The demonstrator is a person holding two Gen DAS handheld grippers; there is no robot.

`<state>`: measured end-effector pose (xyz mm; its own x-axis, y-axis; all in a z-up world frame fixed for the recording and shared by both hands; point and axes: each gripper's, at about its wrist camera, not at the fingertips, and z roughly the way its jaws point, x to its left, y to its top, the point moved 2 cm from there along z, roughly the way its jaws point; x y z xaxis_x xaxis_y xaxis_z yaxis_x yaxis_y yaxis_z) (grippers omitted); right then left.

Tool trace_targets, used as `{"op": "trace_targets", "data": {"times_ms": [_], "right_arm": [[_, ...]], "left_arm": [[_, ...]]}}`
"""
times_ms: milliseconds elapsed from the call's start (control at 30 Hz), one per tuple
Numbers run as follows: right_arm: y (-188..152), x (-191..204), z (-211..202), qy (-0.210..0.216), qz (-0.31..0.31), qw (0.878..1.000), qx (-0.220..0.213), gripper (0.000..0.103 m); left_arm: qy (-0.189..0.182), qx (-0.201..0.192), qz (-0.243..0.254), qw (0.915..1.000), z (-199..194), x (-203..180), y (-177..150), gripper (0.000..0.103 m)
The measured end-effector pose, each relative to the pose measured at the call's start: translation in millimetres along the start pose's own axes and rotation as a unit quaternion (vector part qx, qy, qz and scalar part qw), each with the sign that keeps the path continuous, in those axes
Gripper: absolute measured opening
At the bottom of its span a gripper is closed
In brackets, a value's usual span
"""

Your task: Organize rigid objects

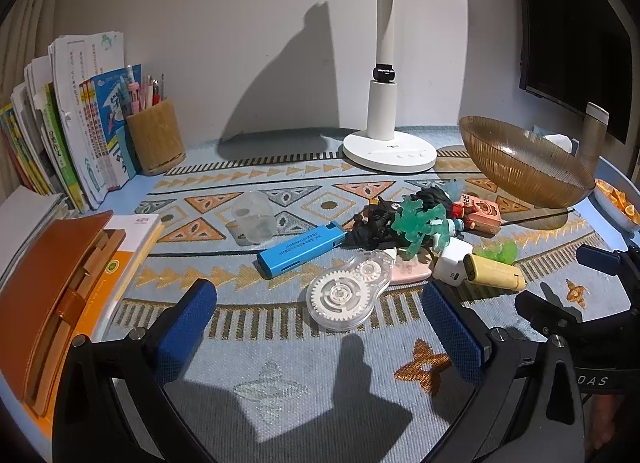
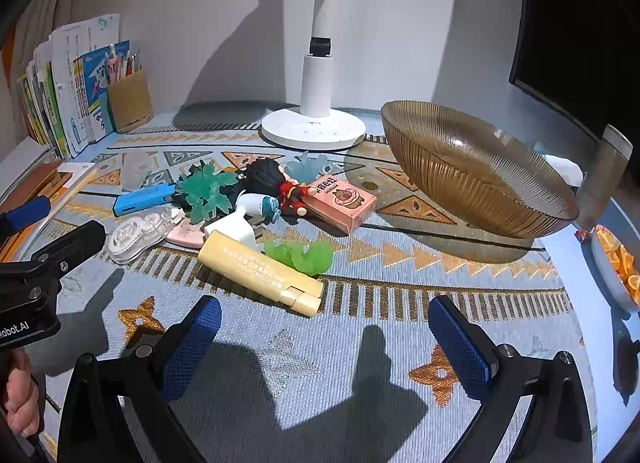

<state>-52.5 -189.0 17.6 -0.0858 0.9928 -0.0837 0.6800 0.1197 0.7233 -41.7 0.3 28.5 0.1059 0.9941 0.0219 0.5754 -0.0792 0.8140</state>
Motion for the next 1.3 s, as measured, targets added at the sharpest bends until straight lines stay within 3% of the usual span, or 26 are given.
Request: {"op": "trace_targets", "data": {"times_ms": [1300], "right_arm": [[0.0,2.6,2.0,0.002,0.002,1.000,0.005,0.103]], "left_arm": [[-0.001,0.002,-0.002,1.0000,0.3,-0.4,-0.3,0.103]]}}
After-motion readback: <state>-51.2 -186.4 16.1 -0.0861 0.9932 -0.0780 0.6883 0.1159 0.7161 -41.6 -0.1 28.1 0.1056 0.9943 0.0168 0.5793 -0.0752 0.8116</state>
